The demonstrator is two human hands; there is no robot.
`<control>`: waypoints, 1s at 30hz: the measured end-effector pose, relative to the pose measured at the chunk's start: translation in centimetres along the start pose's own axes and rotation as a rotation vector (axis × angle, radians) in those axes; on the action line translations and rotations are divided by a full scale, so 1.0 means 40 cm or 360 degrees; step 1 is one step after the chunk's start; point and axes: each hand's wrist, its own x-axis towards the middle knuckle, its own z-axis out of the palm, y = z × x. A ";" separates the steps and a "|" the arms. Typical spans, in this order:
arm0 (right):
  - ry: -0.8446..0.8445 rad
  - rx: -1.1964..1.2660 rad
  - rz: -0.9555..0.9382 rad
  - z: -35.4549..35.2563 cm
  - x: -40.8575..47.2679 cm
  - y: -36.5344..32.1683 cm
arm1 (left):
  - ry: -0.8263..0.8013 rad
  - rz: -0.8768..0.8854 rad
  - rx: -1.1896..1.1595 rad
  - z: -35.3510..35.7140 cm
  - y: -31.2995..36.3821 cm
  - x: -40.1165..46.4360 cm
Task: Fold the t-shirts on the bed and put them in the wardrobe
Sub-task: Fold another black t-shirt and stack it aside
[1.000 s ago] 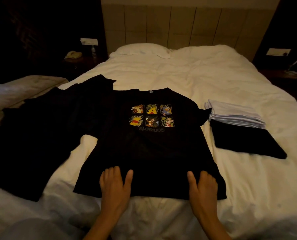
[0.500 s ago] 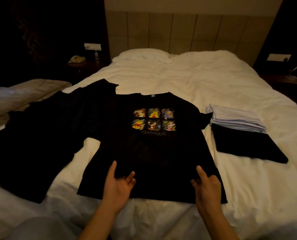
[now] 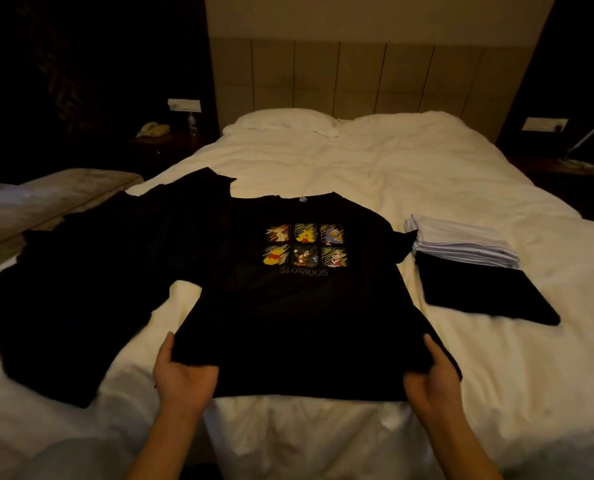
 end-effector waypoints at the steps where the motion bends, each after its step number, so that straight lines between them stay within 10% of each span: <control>1: 0.0081 -0.0110 -0.0189 0.009 -0.003 -0.011 | -0.0002 0.0055 0.0065 -0.003 0.004 0.005; 11: 0.0190 -0.0226 -0.0151 -0.008 -0.025 -0.028 | -0.0136 -0.0120 -0.0003 -0.047 0.069 0.043; 17: 0.0021 -0.0165 -0.0311 0.027 -0.037 -0.110 | -0.0182 0.0323 0.0388 0.017 0.101 0.009; 30: 0.0315 -0.0192 -0.0082 -0.070 -0.093 -0.042 | 0.0196 0.0199 0.0597 -0.076 0.064 -0.073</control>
